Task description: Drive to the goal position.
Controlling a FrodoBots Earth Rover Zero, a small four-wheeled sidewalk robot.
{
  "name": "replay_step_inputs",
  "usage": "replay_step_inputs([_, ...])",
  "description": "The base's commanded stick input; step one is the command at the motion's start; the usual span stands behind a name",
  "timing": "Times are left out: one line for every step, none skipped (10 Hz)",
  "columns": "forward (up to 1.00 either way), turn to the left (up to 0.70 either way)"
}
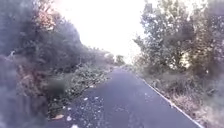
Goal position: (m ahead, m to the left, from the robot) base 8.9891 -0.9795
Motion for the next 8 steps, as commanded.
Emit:
replay_step_inputs([0.45,0.00])
replay_step_inputs([0.45,0.00])
replay_step_inputs([0.45,0.00])
replay_step_inputs([0.45,0.00])
replay_step_inputs([0.45,0.00])
replay_step_inputs([0.45,0.00])
replay_step_inputs([0.45,-0.12])
replay_step_inputs([0.45,-0.23])
